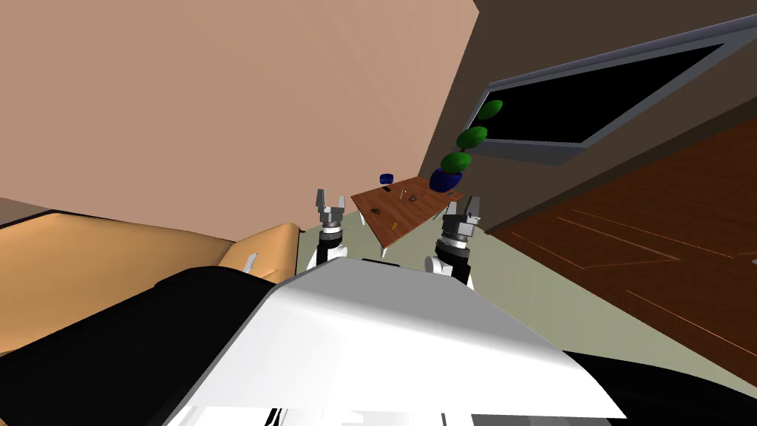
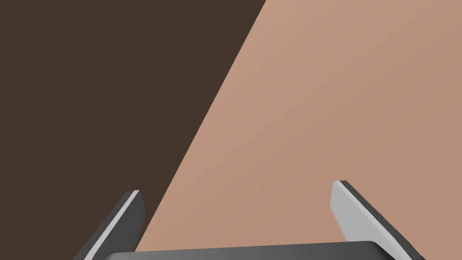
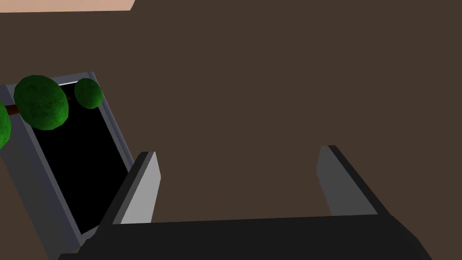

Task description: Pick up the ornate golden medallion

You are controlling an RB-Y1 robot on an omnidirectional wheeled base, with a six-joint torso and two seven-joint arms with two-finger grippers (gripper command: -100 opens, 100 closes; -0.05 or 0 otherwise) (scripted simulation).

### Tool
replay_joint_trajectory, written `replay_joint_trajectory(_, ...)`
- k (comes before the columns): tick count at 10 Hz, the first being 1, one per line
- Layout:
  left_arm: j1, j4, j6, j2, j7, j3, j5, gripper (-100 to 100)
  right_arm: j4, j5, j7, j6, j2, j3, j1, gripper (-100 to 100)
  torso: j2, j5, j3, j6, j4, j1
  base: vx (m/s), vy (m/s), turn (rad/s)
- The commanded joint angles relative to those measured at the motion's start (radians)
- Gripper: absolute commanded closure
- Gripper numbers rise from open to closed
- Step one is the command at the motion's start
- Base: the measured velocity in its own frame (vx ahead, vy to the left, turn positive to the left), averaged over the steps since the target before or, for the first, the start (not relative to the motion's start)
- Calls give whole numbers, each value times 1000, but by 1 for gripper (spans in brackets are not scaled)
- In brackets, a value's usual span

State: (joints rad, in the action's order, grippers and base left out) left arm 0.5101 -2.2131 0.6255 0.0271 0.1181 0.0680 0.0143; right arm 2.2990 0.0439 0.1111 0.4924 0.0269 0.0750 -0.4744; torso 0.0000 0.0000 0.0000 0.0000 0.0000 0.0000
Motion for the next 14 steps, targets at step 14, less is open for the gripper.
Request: replay_joint_trajectory(14, 0, 0, 0, 0, 0, 0, 0, 0, -290, 72, -263, -224, -254, -103, 127, -100, -1, 2, 0, 0, 0, 9, -5, 99, -119)
